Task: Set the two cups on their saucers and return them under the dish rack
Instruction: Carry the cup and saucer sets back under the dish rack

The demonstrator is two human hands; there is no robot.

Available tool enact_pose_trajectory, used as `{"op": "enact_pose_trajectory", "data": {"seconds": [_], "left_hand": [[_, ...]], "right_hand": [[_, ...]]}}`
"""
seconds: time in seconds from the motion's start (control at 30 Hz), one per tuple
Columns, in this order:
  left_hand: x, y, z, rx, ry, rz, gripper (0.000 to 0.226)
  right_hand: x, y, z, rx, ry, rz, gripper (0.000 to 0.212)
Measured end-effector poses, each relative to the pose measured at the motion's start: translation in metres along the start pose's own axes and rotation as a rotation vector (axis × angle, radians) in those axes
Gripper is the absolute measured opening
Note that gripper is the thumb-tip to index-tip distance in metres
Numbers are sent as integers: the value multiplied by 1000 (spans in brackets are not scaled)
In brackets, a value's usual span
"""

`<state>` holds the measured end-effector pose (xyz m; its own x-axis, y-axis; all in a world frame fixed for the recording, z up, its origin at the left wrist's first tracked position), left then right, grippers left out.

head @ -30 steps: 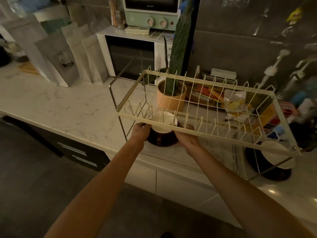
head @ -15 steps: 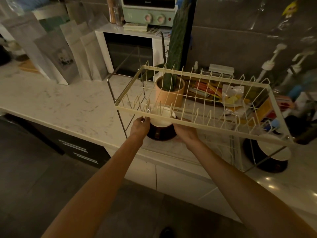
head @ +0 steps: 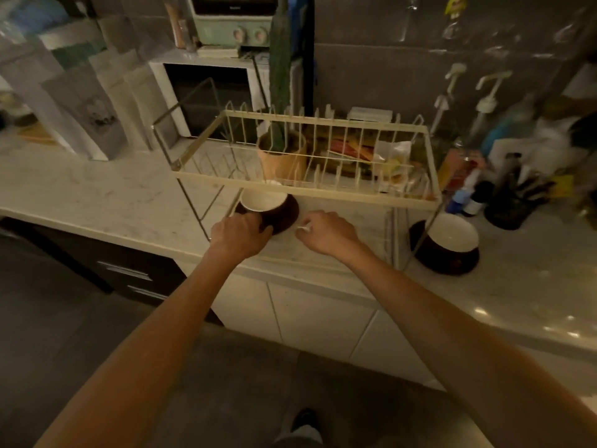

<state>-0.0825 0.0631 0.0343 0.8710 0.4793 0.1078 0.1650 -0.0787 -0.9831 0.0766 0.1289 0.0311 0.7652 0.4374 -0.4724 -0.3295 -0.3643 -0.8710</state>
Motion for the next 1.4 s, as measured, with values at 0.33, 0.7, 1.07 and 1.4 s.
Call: {"op": "enact_pose_trajectory", "data": {"seconds": [0.33, 0.7, 1.07, 1.4], "left_hand": [[104, 25, -84, -327, 198, 62, 61], [235, 70, -137, -481, 338, -167, 60], [307, 86, -117, -481, -47, -894, 56], [315, 105, -60, -448, -285, -1114, 61]], "right_hand": [[74, -11, -94, -299, -23, -100, 57], [189, -55, -173, -267, 281, 79, 55], [261, -90, -188, 85, 487, 274, 33], [279, -102, -145, 269, 623, 596, 56]]}}
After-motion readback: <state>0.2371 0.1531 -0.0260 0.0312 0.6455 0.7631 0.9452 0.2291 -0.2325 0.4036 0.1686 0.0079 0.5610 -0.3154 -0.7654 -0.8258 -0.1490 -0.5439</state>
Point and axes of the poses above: each hand's wrist, its own z-axis towards the middle knuckle, its own y-axis out of the palm, x = y × z, the point moved 3 cm from there along z, towards the middle knuckle, and after that the axes turned 6 degrees about -y, right-handed, at the moved point
